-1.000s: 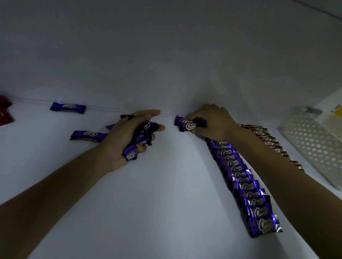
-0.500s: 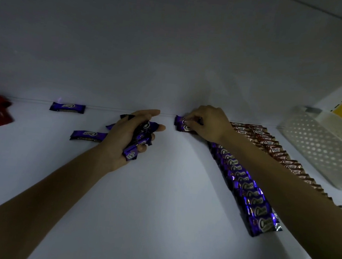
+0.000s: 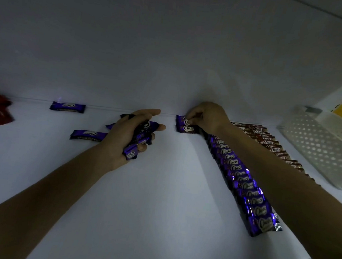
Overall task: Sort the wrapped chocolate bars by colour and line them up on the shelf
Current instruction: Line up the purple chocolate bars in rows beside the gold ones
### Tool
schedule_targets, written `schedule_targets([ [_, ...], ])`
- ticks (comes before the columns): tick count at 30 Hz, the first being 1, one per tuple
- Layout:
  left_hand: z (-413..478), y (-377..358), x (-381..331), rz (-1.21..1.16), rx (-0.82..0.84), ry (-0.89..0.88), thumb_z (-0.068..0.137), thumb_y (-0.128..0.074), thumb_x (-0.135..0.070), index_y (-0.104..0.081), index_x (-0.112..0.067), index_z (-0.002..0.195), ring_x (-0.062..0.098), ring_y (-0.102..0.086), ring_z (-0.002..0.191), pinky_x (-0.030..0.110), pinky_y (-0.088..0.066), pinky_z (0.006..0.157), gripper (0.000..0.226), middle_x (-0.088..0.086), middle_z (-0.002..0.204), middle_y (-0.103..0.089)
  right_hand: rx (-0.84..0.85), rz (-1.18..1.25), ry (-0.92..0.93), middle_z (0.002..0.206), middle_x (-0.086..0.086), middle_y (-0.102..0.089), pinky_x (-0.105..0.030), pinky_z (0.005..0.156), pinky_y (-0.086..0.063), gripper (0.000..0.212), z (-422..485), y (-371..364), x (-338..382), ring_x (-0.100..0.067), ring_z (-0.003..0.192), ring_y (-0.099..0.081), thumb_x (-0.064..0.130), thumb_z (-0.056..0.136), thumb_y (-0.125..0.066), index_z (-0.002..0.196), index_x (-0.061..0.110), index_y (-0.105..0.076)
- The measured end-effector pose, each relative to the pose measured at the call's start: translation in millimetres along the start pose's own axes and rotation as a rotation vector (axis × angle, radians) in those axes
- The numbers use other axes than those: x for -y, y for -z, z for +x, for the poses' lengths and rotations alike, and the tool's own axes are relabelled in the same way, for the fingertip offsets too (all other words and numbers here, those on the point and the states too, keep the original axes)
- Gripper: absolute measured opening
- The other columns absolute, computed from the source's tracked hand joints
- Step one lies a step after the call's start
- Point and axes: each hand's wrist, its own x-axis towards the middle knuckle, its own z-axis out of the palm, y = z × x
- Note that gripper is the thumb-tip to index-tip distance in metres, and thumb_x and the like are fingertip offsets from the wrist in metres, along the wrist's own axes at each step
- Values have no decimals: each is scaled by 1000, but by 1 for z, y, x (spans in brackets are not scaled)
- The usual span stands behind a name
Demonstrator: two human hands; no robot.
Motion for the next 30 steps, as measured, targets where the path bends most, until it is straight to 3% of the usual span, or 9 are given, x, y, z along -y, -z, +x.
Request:
schedule_targets([
  [7, 1, 1, 0, -5, 4, 13, 100, -38, -18, -63, -18, 106, 8, -53, 51, 13, -35, 33, 25, 6, 79, -72, -12, 80, 154, 87, 6, -63, -23, 70, -39, 18, -16, 13, 4, -8, 80, -54, 28, 80, -73, 95, 19, -75],
  [11, 1, 1, 0, -4, 3, 11, 101, -38, -18, -63, -18, 107, 8, -53, 52, 13, -35, 33, 25, 6, 79, -72, 31, -24, 196, 89, 9, -51, -22, 72, -31, 29, -23, 13, 2, -7, 86, -47, 29, 75, -78, 101, 15, -74],
  [18, 1, 1, 0, -3, -2, 9, 101, -38, -18, -63, -18, 105, 8, -53, 52, 13, -35, 33, 25, 6, 78, -72, 94, -23, 169, 78, 17, -48, -22, 70, -32, 19, -30, 13, -2, -10, 84, -51, 24, 74, -78, 89, 15, -73],
  [24, 3, 2, 1, -2, -4, 11, 101, -38, -18, -63, -18, 104, 8, -53, 52, 13, -35, 33, 25, 5, 79, -72, -32, -98, 224, 88, 1, -54, -26, 70, -30, 22, -25, 9, -10, -20, 87, -51, 20, 72, -76, 91, 10, -70],
  [30, 4, 3, 2, 8, -10, 13, 100, -38, -18, -63, -17, 102, 8, -54, 51, 12, -35, 33, 25, 5, 78, -72, -18, -25, 172, 91, 1, -54, -24, 71, -28, 25, -17, 6, -11, -19, 89, -51, 21, 74, -79, 95, 10, -70],
])
